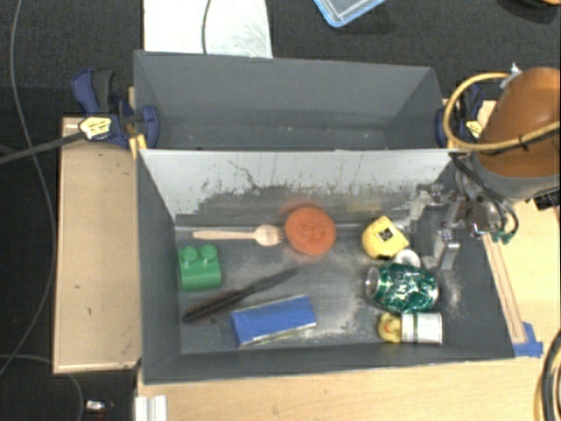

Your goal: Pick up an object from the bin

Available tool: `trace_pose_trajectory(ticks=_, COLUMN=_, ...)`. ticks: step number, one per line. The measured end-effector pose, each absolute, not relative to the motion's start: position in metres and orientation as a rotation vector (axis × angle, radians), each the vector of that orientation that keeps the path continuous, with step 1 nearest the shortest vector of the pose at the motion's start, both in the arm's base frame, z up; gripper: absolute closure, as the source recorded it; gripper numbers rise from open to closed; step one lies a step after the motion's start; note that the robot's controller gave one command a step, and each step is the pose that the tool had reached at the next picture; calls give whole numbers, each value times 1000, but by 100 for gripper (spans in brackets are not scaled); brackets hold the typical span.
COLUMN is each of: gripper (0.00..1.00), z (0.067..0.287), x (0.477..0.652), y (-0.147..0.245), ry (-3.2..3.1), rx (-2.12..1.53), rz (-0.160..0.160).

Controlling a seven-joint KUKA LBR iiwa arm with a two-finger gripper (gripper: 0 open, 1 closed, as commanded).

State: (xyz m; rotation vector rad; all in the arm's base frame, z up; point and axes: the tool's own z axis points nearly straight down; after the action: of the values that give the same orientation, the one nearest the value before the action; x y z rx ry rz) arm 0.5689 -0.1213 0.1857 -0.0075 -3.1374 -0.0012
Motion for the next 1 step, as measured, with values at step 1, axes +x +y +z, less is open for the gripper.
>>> trace_pose_trajectory(ticks=1, gripper=0, z=190, x=571, y=-121, ry=-3145, rx=-1, rz=1)
